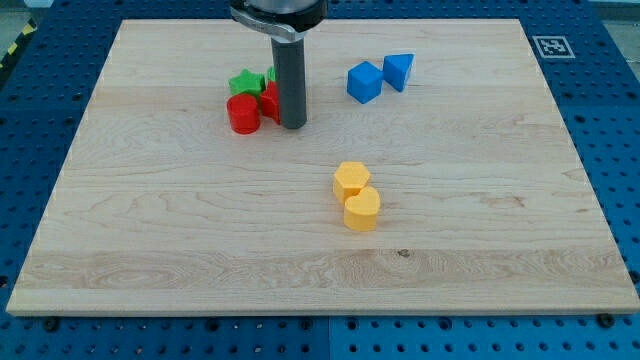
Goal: Move the yellow hexagon to the right of yellow heart
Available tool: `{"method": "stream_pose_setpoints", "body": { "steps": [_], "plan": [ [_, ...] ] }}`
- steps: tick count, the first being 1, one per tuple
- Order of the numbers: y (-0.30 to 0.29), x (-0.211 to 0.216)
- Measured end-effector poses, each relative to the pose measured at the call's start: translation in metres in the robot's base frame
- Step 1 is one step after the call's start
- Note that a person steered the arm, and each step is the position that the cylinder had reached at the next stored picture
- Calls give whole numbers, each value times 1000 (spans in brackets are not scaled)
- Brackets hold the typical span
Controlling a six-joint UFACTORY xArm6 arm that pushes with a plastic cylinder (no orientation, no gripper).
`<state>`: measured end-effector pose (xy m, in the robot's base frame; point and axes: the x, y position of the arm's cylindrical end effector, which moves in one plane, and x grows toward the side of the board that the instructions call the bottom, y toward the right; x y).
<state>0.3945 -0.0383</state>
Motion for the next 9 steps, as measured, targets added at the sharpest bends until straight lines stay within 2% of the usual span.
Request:
{"method": "stream_pose_setpoints", "body": {
  "steps": [3,5,6,7,8,9],
  "plan": [
    [37,60],
    [91,62],
    [66,59],
    [-19,60],
    [-47,75],
    [-13,81]
  ]
}}
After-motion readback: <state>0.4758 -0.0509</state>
